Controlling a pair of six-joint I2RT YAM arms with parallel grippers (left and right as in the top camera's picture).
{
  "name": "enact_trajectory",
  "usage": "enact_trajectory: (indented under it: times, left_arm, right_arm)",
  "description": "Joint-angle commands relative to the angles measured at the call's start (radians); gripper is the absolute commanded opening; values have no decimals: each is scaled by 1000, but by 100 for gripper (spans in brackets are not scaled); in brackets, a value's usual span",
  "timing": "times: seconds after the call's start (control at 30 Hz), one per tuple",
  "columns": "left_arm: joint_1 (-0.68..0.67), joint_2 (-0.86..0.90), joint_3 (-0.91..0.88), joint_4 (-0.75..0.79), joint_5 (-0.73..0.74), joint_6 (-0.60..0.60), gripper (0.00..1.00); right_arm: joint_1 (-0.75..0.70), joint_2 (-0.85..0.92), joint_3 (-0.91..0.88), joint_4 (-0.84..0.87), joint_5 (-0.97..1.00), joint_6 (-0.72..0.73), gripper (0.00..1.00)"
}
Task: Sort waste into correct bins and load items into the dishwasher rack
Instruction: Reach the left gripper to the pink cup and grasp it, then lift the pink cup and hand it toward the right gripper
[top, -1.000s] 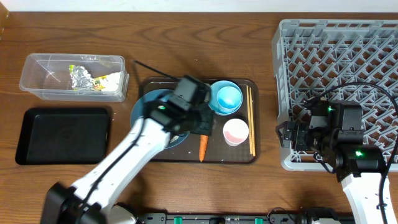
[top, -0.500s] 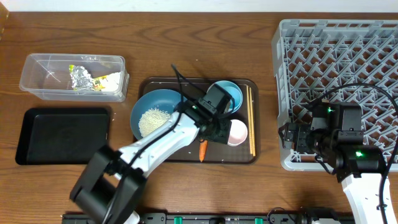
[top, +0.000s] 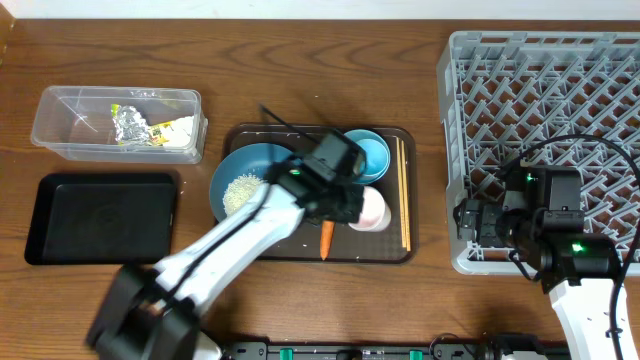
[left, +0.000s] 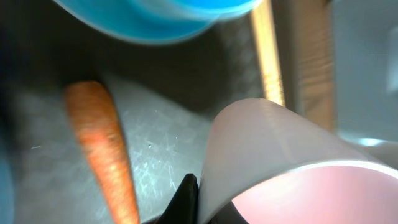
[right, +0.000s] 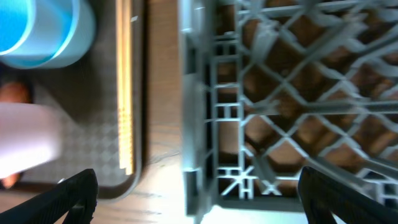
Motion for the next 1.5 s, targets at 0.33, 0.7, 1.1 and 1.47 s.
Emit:
enact_trajectory:
  times: [0.33,0.7,1.1,1.47]
  left_arm:
    - [328,-148,16,116,706,-77,6]
    - [328,-3,16,116,1097,-77,6]
    - [248,-2,16,116,1141,-77,6]
    - [223,-2,16,116,1109,-77,6]
  right_arm:
    - [-42,65,19,106,-934,-564,99]
    - [37,106,19,177,-1064,-754,99]
    - [69,108,19,325,-980,-716,99]
    - [93,111,19,436,-1041,-624,91]
